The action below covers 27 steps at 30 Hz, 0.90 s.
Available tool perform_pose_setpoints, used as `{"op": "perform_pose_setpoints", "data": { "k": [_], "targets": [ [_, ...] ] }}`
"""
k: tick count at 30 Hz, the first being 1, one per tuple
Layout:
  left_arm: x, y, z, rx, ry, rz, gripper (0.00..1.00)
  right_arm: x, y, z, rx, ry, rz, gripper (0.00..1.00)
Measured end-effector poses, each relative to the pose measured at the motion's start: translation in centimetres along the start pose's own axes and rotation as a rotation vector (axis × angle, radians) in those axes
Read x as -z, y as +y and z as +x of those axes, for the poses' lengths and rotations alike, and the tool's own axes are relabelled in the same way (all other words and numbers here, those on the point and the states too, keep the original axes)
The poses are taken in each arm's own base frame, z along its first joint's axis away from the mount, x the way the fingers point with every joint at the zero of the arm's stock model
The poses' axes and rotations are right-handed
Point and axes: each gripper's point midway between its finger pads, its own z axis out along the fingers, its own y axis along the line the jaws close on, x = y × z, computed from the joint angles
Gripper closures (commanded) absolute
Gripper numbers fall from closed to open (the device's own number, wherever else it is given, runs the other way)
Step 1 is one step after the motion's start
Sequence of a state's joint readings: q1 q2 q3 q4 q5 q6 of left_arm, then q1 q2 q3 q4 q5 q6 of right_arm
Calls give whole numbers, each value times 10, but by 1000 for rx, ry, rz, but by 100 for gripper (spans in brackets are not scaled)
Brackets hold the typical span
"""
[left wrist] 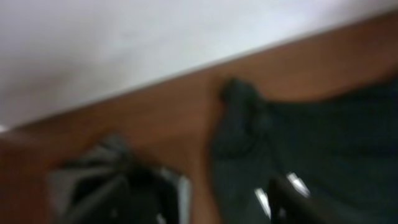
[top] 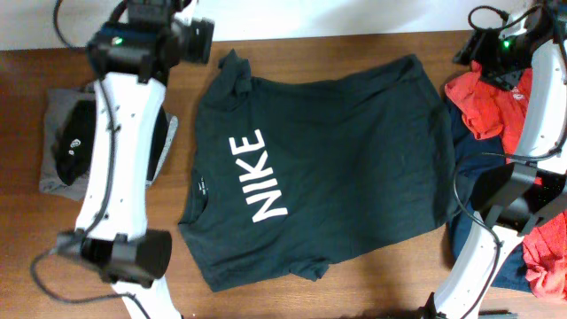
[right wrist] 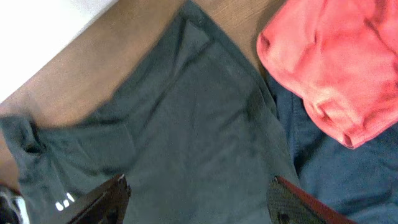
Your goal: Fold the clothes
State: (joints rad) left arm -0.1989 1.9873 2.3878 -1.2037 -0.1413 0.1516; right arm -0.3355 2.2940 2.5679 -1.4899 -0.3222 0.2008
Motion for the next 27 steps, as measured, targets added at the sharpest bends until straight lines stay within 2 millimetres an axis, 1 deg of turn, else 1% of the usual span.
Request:
{"op": "perform_pose_setpoints", "data": {
  "k": [1,2,3,4,5,6,7,8,10,11,12,13,15,17,21,24,27],
  "targets": [
    [7,-9,11,-7,37,53,88,0,0,5,10,19,2,39],
    [8,-21,27,-12,101,114,95,-1,2,10,22,37,4,49],
    [4,-27,38,-5,145,143,99,-1,2,12,26,47,3,67],
    [-12,-39,69,-1,268,188,99,-1,3,16,39,62,2,79],
    [-27,-46,84,5,326,208,99,-1,4,17,40,67,-2,83],
    [-40,-51,96,9,369,220,99,-1,5,19,36,73,-8,84],
    [-59,-58,112,16,415,229,99,-1,7,22,39,86,-14,84],
    [-81,-66,136,20,481,244,99,-1,8,25,37,96,-17,84],
    [-108,-75,166,25,555,255,99,-1,9,28,35,108,-22,84],
    [-136,-84,198,31,615,260,99,-1,10,30,35,118,-24,84],
    [-152,-89,216,30,636,257,99,-1,11,31,37,122,-25,84],
    [-164,-89,224,28,624,242,99,-1,13,32,40,123,-27,84],
    [-184,-86,224,26,561,206,99,-2,16,33,44,126,-30,84],
    [-194,-84,225,26,532,186,100,-3,18,34,49,128,-32,84],
    [-224,-79,223,34,465,148,100,-3,18,34,49,129,-32,84],
    [-242,-68,211,86,395,98,99,-2,17,37,44,143,-29,84],
    [-268,-45,189,214,271,44,99,-1,16,44,35,169,-24,84]
  ]
}}
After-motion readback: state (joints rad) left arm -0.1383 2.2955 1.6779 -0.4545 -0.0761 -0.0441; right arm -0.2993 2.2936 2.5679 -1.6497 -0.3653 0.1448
